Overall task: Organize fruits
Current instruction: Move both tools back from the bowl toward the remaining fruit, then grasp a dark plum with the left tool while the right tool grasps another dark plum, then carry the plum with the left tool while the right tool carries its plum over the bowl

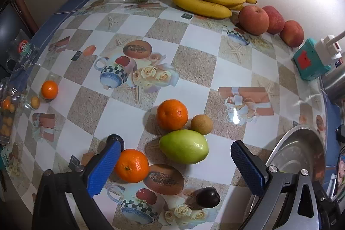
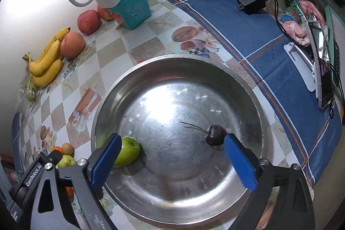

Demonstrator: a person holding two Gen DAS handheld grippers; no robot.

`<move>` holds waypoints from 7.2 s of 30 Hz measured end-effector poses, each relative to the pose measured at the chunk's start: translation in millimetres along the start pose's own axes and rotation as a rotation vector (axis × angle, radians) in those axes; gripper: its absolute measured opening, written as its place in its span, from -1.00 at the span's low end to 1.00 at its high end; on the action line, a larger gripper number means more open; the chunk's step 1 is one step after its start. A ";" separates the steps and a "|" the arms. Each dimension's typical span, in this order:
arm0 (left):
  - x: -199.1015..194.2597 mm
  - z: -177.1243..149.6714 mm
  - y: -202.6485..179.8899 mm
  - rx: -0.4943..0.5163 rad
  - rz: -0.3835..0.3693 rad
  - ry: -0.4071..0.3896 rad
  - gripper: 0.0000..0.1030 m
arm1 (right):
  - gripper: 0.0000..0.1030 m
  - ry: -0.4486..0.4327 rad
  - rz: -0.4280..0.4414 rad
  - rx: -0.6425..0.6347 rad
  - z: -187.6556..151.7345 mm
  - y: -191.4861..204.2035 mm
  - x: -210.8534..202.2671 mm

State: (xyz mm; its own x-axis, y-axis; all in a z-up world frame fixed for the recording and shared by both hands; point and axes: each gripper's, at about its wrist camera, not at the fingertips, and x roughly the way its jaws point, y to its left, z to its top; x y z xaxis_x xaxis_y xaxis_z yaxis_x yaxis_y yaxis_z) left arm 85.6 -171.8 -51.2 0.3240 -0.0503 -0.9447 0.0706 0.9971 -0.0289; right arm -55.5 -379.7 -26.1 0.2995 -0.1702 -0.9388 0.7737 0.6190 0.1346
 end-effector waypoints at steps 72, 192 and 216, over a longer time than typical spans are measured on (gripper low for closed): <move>11.5 11.4 105.7 -0.032 -0.071 0.093 0.77 | 0.86 0.169 0.251 -0.425 -85.8 151.4 22.3; -46.6 -14.0 -2.8 0.185 -0.421 0.074 -0.51 | -0.44 -0.054 0.043 0.091 -17.6 -24.3 -19.4; -30.1 -75.8 -93.2 0.502 -0.388 0.106 -0.51 | -0.42 0.026 0.046 0.105 -16.6 -29.5 3.0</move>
State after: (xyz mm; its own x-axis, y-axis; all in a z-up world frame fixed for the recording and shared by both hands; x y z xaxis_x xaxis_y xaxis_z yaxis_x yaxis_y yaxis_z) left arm -2.2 -258.9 -44.9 0.0930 -0.3708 -0.9240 0.6054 0.7578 -0.2432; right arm -86.7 -385.8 -38.1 0.3226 -0.1229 -0.9385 0.8142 0.5416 0.2090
